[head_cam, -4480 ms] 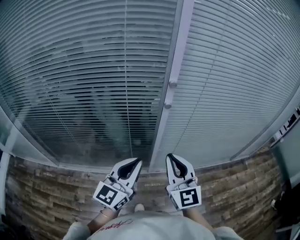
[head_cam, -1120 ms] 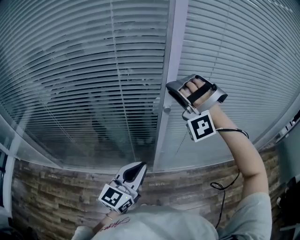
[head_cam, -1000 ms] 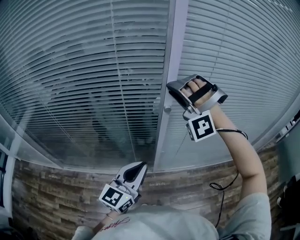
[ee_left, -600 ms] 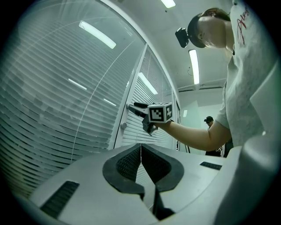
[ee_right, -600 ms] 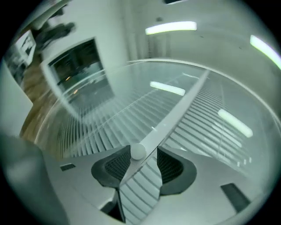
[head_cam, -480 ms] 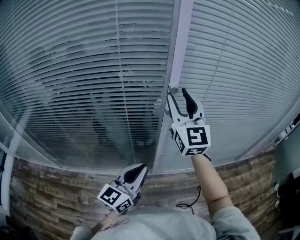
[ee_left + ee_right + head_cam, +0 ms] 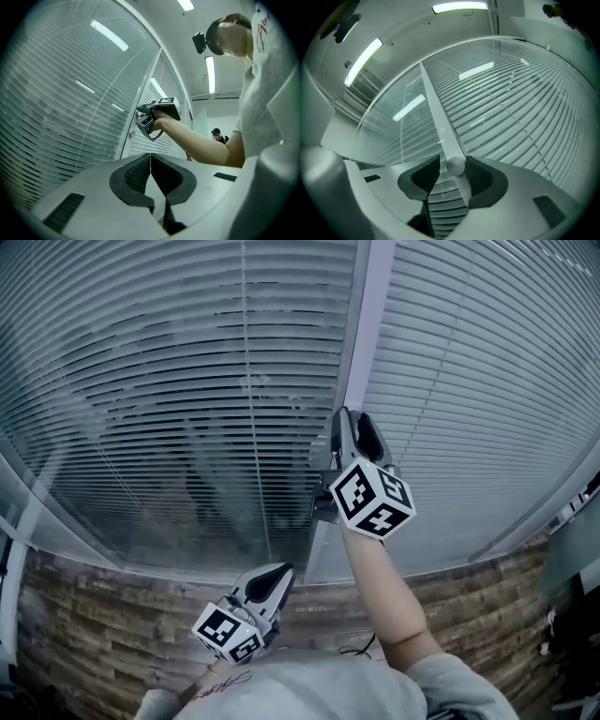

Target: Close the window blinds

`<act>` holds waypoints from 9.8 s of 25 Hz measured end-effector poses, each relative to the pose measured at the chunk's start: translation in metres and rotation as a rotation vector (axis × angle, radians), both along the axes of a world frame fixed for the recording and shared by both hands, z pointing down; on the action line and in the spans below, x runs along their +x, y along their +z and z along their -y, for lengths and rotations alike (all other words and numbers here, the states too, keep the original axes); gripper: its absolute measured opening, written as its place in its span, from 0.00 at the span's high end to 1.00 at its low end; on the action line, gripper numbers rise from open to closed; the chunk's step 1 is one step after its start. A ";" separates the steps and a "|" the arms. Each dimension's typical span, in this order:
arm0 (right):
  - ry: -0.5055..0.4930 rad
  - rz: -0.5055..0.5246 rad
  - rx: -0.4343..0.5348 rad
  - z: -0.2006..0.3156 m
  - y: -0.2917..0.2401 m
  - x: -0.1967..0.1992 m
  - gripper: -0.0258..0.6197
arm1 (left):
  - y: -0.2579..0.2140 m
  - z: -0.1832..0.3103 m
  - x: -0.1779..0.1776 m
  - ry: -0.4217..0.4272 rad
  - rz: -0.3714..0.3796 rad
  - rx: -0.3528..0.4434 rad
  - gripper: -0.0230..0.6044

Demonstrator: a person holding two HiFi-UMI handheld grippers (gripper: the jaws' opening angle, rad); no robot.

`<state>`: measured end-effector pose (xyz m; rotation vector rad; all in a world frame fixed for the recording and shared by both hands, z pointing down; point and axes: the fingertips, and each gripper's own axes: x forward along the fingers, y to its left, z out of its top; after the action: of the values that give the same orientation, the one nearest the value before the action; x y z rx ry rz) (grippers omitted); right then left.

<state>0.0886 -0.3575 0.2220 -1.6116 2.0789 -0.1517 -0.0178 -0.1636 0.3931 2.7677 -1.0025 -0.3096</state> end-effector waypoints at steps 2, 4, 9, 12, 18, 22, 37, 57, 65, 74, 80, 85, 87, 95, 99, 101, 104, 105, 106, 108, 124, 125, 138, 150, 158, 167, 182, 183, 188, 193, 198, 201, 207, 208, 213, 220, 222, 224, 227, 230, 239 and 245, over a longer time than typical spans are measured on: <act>0.035 0.021 -0.006 0.004 0.003 0.003 0.71 | -0.001 0.000 -0.001 0.000 -0.004 0.001 0.93; 0.052 0.031 -0.004 0.007 0.006 0.004 0.75 | 0.000 0.000 -0.002 -0.003 -0.007 -0.003 0.93; 0.090 -0.110 0.030 0.006 0.006 0.002 0.75 | 0.003 -0.003 -0.005 -0.010 -0.006 -0.008 0.93; 0.117 -0.309 0.060 0.005 0.004 -0.001 0.75 | 0.004 -0.003 -0.007 -0.012 -0.007 -0.014 0.93; 0.173 -0.713 0.123 0.005 0.003 -0.008 0.76 | 0.006 -0.002 -0.004 -0.006 -0.014 -0.022 0.93; 0.199 -0.931 0.150 0.005 0.005 -0.011 0.76 | 0.005 -0.001 -0.004 -0.005 -0.035 -0.031 0.93; 0.237 -1.482 0.295 0.002 0.011 -0.018 0.76 | 0.007 -0.002 0.003 0.005 -0.027 -0.023 0.93; 0.160 -2.170 0.478 0.001 0.020 -0.026 0.76 | 0.001 -0.001 0.005 0.017 -0.080 -0.042 0.93; 0.184 -2.204 0.523 0.002 0.022 -0.028 0.76 | 0.003 0.002 0.005 0.019 -0.073 -0.053 0.93; 0.125 -1.339 0.279 -0.014 0.009 -0.008 0.71 | 0.009 0.001 -0.001 0.016 -0.077 -0.069 0.93; -0.004 -0.657 0.113 -0.014 0.010 -0.015 0.69 | 0.011 0.003 -0.005 0.026 -0.134 -0.115 0.93; 0.047 -0.460 0.087 -0.006 0.007 -0.013 0.69 | 0.011 0.003 -0.010 0.010 -0.144 -0.118 0.93; 0.063 -0.436 0.087 -0.004 0.005 -0.012 0.69 | 0.012 0.003 -0.012 0.003 -0.142 -0.121 0.93; 0.184 -0.601 0.138 0.000 0.004 -0.007 0.75 | 0.017 0.003 -0.016 0.004 -0.144 -0.139 0.93; 0.179 -0.631 0.142 0.001 0.004 -0.009 0.75 | 0.019 0.003 -0.013 0.020 -0.148 -0.148 0.93; 0.192 -0.711 0.155 0.001 0.003 -0.010 0.75 | 0.019 0.004 -0.011 0.026 -0.149 -0.151 0.93; 0.224 -0.904 0.188 0.003 0.004 -0.013 0.75 | 0.018 0.005 -0.008 0.031 -0.150 -0.154 0.93; 0.230 -0.952 0.198 0.002 0.004 -0.013 0.76 | 0.019 0.005 -0.008 0.032 -0.151 -0.155 0.93; 0.235 -0.989 0.207 0.002 0.004 -0.013 0.76 | 0.020 0.005 -0.007 0.034 -0.151 -0.155 0.93; 0.240 -1.043 0.220 0.002 0.007 -0.013 0.76 | 0.021 0.004 -0.005 0.038 -0.148 -0.152 0.93; 0.236 -1.497 0.300 0.002 0.013 -0.019 0.75 | 0.017 0.000 0.000 0.055 -0.150 -0.143 0.93; 0.237 -1.522 0.305 0.002 0.012 -0.019 0.75 | 0.016 0.000 0.000 0.056 -0.151 -0.142 0.93; 0.250 -1.860 0.423 0.002 0.031 -0.024 0.75 | 0.029 -0.001 0.000 0.052 -0.147 -0.140 0.93; 0.281 -1.980 0.474 0.002 0.041 -0.025 0.75 | 0.034 0.002 0.003 0.047 -0.152 -0.131 0.93; 0.233 -1.504 0.313 -0.002 0.028 -0.019 0.71 | 0.023 -0.001 0.008 0.063 -0.157 -0.130 0.93; 0.059 -0.720 0.084 -0.005 0.024 -0.010 0.71 | 0.019 -0.003 0.007 0.056 -0.151 -0.139 0.93; 0.065 -0.417 0.017 0.004 0.017 -0.003 0.73 | 0.018 -0.001 -0.002 0.039 -0.147 -0.141 0.93; 0.073 -0.417 0.019 0.004 0.015 -0.003 0.73 | 0.017 -0.001 -0.002 0.039 -0.148 -0.141 0.93; 0.103 -0.464 0.004 0.003 0.011 -0.004 0.75 | 0.013 0.000 -0.003 0.036 -0.152 -0.142 0.93; 0.120 -0.492 0.018 0.003 0.009 -0.005 0.75 | 0.015 0.001 -0.004 0.036 -0.153 -0.149 0.93; 0.175 -0.664 0.071 0.001 0.010 -0.007 0.75 | 0.017 0.001 -0.003 0.032 -0.156 -0.147 0.93; 0.211 -0.797 0.098 0.001 0.012 -0.007 0.75 | 0.021 0.002 -0.001 0.034 -0.156 -0.153 0.93; 0.276 -1.022 0.140 0.002 0.012 -0.007 0.76 | 0.021 0.005 0.002 0.044 -0.161 -0.155 0.93; 0.276 -1.050 0.148 0.002 0.011 -0.008 0.76 | 0.021 0.005 0.002 0.045 -0.162 -0.155 0.93; 0.275 -1.203 0.198 0.004 0.011 -0.010 0.76 | 0.020 0.008 0.005 0.055 -0.163 -0.156 0.93; 0.256 -1.396 0.276 0.003 0.014 -0.013 0.76 | 0.020 0.008 0.006 0.064 -0.161 -0.138 0.93; 0.255 -1.452 0.291 0.002 0.014 -0.015 0.75 | 0.019 0.008 0.006 0.064 -0.163 -0.136 0.93; 0.251 -1.513 0.307 0.001 0.013 -0.016 0.75 | 0.017 0.008 0.006 0.063 -0.167 -0.144 0.93; 0.240 -1.599 0.330 -0.002 0.008 -0.019 0.75 | 0.012 0.006 0.007 0.072 -0.170 -0.143 0.93; 0.231 -1.671 0.355 -0.002 0.009 -0.020 0.76 | 0.013 0.004 0.008 0.081 -0.176 -0.148 0.93; 0.208 -1.827 0.405 -0.001 0.023 -0.022 0.76 | 0.023 0.003 0.009 0.091 -0.174 -0.146 0.93; 0.244 -1.758 0.378 -0.001 0.020 -0.022 0.75 | 0.021 0.002 0.011 0.101 -0.174 -0.143 0.93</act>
<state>0.0669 -0.3563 0.2421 -1.7990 2.4465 2.2918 -0.0066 -0.1651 0.4140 2.6003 -0.8073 -0.4377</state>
